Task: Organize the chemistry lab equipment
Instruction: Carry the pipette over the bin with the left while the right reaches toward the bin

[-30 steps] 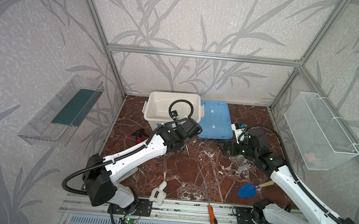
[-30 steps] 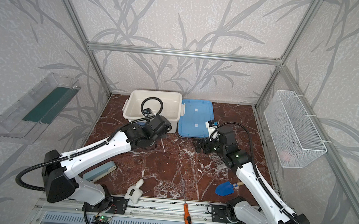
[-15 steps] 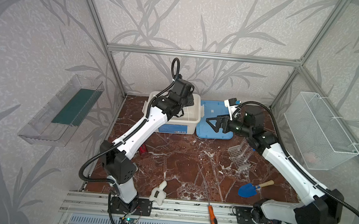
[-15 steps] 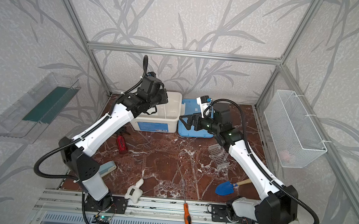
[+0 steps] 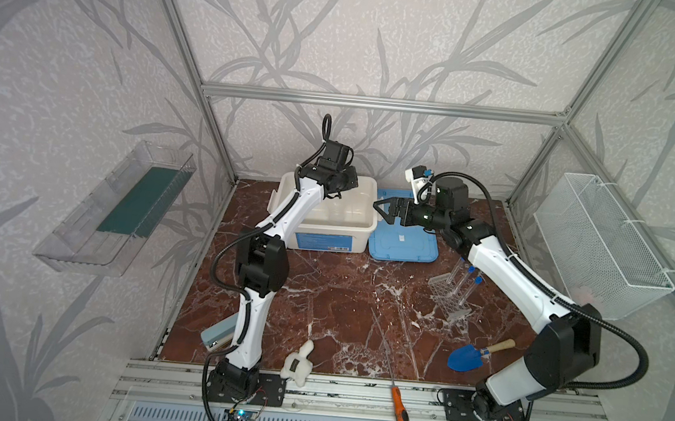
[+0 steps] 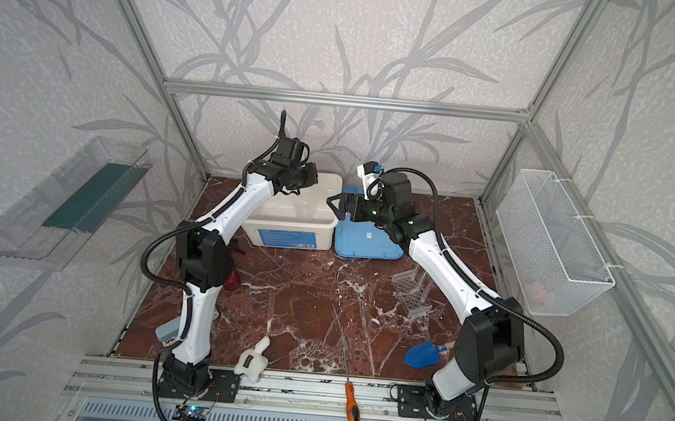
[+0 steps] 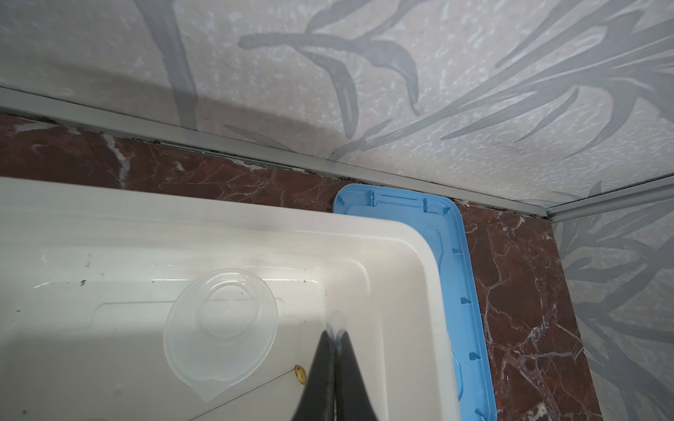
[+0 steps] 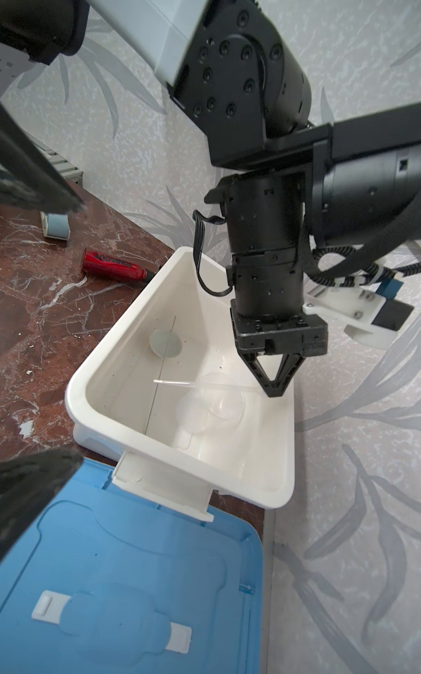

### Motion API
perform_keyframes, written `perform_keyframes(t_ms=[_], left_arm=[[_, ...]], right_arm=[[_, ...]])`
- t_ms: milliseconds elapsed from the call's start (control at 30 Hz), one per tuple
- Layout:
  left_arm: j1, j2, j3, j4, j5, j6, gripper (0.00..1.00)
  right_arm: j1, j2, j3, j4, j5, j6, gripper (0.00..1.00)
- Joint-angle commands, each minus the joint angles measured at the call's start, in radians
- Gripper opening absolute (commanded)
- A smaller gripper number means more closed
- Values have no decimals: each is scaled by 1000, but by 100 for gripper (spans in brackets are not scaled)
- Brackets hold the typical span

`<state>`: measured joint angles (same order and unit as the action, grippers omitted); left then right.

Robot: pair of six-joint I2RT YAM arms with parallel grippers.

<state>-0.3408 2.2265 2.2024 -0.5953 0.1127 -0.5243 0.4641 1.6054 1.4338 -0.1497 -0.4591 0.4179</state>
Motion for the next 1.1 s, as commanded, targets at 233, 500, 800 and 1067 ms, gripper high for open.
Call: perform_keyframes(t_ms=[233,500,800,1067], left_arm=[[-15,83,-54,144,147,-51,0],[-26,147,-80,149,148,-55,0],[-38,178,-141,198,134,-38,0],[-43,197,-174,223,142,-63,1]], right_arm=[[9,132,86,-3,-10,-5,94],[14,189,134,3,-22,9,90],[22,220,164,-55,-20,-20,90],[35,244,196,-91,-21,-37,90]])
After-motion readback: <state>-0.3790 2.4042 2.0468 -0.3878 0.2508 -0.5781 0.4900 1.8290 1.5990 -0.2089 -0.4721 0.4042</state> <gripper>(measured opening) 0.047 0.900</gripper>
